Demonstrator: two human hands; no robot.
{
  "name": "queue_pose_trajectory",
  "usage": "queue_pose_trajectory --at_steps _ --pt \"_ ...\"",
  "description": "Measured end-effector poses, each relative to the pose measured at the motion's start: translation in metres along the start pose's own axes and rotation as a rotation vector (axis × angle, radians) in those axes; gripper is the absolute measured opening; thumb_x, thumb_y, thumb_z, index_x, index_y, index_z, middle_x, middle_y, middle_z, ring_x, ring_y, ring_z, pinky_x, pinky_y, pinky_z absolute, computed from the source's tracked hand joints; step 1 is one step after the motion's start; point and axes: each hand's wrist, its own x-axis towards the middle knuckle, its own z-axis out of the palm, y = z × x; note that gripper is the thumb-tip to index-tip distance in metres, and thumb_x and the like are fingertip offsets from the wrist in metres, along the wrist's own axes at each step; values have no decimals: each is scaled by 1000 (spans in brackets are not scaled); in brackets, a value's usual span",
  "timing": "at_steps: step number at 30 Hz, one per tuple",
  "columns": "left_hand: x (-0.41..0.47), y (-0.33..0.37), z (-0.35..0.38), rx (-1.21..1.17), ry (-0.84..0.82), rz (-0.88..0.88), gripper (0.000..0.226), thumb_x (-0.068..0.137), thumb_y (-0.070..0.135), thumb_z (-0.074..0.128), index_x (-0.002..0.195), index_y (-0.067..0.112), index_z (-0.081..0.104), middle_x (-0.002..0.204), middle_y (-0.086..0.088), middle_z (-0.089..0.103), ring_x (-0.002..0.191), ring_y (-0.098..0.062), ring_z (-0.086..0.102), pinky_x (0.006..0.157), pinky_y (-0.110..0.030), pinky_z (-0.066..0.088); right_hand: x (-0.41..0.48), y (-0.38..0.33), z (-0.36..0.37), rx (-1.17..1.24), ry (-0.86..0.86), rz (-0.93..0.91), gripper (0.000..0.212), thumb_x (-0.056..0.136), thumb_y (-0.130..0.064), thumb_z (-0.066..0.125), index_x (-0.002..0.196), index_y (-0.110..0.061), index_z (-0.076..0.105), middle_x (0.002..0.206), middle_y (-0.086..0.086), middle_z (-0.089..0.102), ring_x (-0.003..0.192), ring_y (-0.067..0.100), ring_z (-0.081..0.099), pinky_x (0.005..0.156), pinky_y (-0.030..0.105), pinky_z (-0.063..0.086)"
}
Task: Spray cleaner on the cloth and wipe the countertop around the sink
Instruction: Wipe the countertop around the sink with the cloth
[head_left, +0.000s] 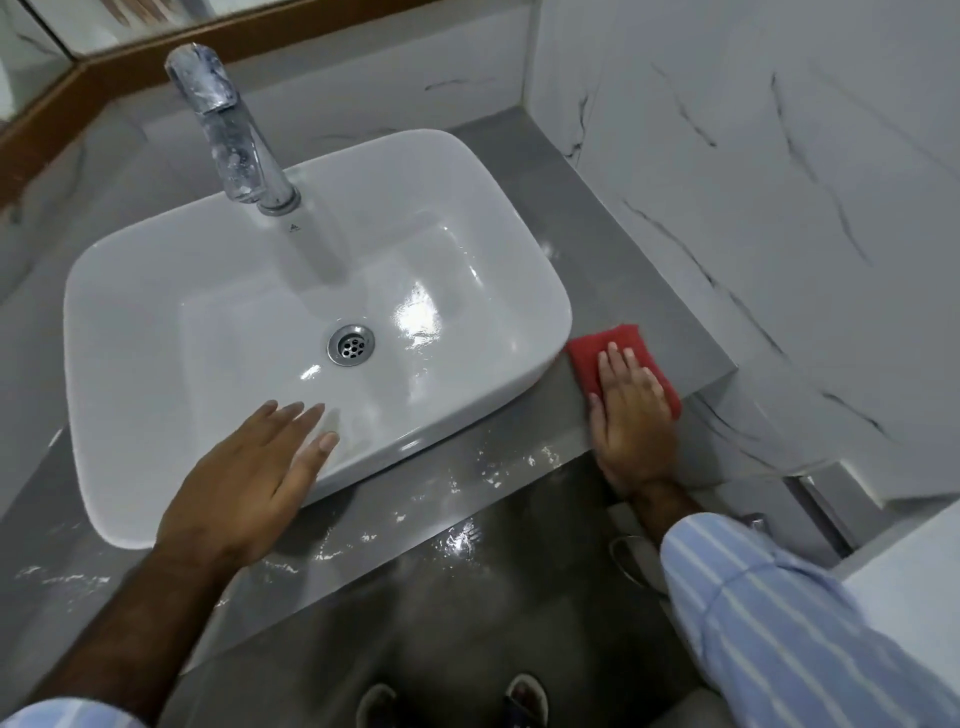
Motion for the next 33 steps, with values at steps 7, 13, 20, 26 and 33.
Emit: queue_pose_trajectory --at_steps 7,13,20,26,33 --pt "1 4 0 14 25 24 103 83 84 -8 160 34 37 170 8 35 161 -12 20 129 -40 24 -64 -126 30 52 62 -80 58 105 -32 46 154 -1 45 163 17 42 154 35 35 125 53 31" --pt "-7 -17 -7 -57 24 103 114 78 93 -12 162 31 32 171 5 32 160 -13 21 130 -39 22 -55 -98 26 -36 59 -270 57 105 -32 47 151 0 49 160 19 47 149 38 43 111 59 46" --pt "-29 -99 -13 261 208 159 90 102 67 1 146 13 59 153 -11 58 150 -32 45 129 -54 25 -79 -152 31 1 148 116 60 105 -29 47 156 3 39 163 22 41 153 40 36 123 59 32" --pt "-27 -100 -13 208 250 197 88 103 67 2 144 16 62 149 -8 63 147 -30 50 127 -54 30 -134 -260 58 67 -58 -456 61 106 -42 45 156 -6 44 164 13 42 154 30 36 120 50 38" --pt "-7 -156 -27 78 355 374 53 108 37 30 137 16 68 149 -5 63 153 -26 41 131 -52 18 -96 -178 42 33 27 -55 61 106 -34 45 157 -1 40 165 18 39 155 35 33 121 61 34"
